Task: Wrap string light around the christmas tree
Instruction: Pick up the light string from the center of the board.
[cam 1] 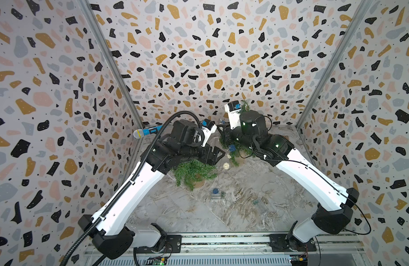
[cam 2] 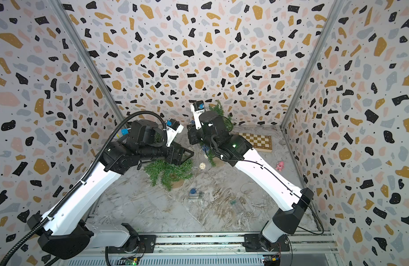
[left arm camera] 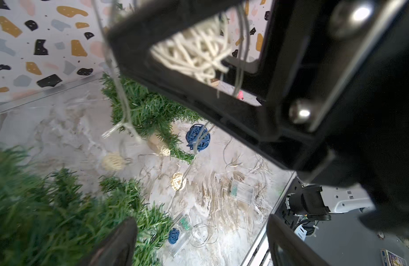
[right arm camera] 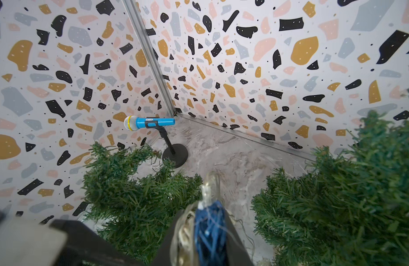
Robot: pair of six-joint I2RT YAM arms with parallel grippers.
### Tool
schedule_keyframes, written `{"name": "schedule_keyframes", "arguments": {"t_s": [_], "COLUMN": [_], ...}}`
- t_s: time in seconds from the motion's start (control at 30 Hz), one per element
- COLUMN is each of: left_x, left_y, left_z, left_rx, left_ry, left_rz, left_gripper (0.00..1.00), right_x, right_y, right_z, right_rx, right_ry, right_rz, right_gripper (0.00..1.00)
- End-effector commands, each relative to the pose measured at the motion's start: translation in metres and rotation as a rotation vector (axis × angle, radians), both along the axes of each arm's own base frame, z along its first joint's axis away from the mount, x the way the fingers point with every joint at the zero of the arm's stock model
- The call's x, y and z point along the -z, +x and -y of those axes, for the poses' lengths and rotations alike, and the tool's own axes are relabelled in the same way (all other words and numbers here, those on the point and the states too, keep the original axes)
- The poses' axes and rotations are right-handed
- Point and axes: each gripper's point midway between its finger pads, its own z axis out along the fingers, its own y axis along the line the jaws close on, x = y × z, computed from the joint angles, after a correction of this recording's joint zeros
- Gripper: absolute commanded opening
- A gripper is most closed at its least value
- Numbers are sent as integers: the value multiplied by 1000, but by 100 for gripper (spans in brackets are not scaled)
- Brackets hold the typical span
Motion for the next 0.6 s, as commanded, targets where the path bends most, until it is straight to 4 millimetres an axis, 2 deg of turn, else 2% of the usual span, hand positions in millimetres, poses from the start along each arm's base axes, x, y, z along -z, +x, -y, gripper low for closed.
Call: {"name": "schedule_keyframes", "arguments": {"t_s": [0.0,0.07,0.3,0.43,0.57], "left_x": [-16,-13,-8,-8,-19], "left_y": [13,21,42,50,50], "left_z": [22,29,50,57,64], "left_rx": [47,52,58,64,88], "left_ry": [-88,-106,-176,-175,-204], "left_rz": [73,79,102,99,105], "left_gripper": [86,85,67,50,31], "right_x": [-18,-18,-16,-17,-19], "right_y": [0,1,5,7,9], "right_z": [-1,-3,-2,1,5], "right_rx": [-17,-25,-31,-28,-19], "right_ry": [43,58,86,101,114], "right_rz": [30,24,5,4,5], "right_gripper": [16,16,16,16,16]}}
